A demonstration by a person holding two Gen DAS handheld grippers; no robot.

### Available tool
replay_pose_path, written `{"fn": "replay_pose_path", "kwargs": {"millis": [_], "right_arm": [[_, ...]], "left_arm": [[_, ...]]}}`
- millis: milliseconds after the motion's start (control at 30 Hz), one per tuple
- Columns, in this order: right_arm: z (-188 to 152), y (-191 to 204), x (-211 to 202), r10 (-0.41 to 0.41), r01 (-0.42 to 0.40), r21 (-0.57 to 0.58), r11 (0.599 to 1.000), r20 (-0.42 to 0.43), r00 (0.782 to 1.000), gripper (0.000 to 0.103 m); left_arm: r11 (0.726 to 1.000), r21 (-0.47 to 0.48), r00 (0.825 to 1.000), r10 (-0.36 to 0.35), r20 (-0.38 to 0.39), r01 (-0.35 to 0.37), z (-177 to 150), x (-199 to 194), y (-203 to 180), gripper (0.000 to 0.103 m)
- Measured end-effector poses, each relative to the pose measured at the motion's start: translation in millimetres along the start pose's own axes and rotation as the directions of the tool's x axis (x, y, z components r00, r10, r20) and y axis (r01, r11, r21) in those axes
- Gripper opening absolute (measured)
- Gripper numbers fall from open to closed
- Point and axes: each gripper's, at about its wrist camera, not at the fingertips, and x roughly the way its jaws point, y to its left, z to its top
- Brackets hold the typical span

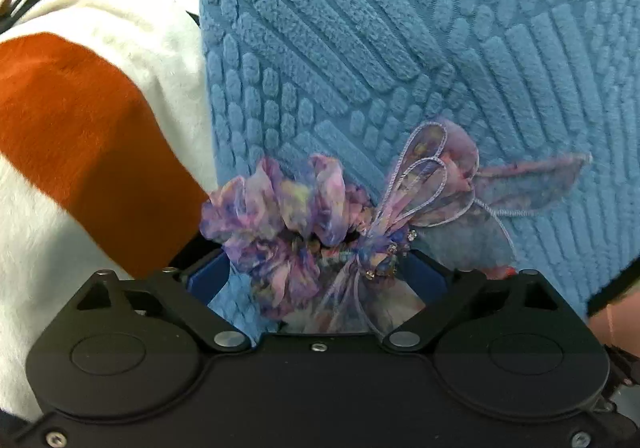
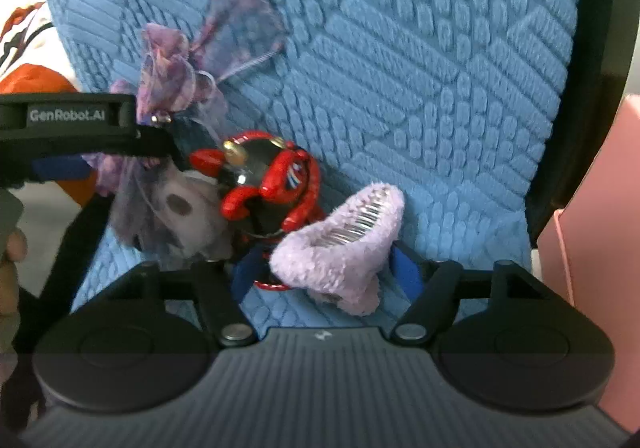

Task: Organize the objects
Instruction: 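Grasp the lilac slipper with the right gripper while the left grasps the purple bow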

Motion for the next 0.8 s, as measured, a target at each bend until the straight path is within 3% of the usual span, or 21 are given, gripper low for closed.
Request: {"fn": "replay_pose_path", "kwargs": {"millis": [167,267,367,433,567,700,800], "right_arm": [[1.7,-3.4,1.4,-0.003,0.003,-0.009,1.000,-0.021,1.000,0.049],[1.5,-7.0,-0.6,-0.022,0.022,-0.001,1.000,-0.029,0.999,0.036],[0.2,-10.3,-2.4,-0.023,0.024,0.014,1.000,-0.031,0.999,0.035],[-1.6,-10.2,-3.9,-0.028,0.029,0.010,1.000,-0.028,0.999,0.034],[-6.4,-7.7,-7.9,-0.042,0.042,0.001,0.999,-0.023,0.999,0.034],[-9.4,-5.4,-16.2,-0.059,0.059,-0.007,0.998,-0.005,0.998,0.034],[-10.6,-5.3,-23.9,-0.062,0.062,0.000,0.998,0.005,0.998,0.034]], "left_arm": [[1.000,-0.019,1.000,-0.005,0.003,0.005,1.3,6.7,0.0,0.084],[1.000,0.016,1.000,0.019,0.024,-0.020,0.0,5.8,-4.1,0.077],[1.000,0.018,1.000,0.013,0.027,-0.013,-0.7,5.4,-1.6,0.064],[1.000,0.001,1.000,-0.004,0.020,0.004,-1.8,6.2,1.7,0.049],[1.000,-0.008,0.999,-0.016,0.028,0.016,-2.9,2.1,5.4,0.044],[0.998,-0.031,0.998,-0.049,0.034,0.050,-3.3,-4.8,8.1,0.026],[0.996,-0.056,0.997,-0.071,0.041,0.074,-8.0,-13.7,11.4,0.024]]}}
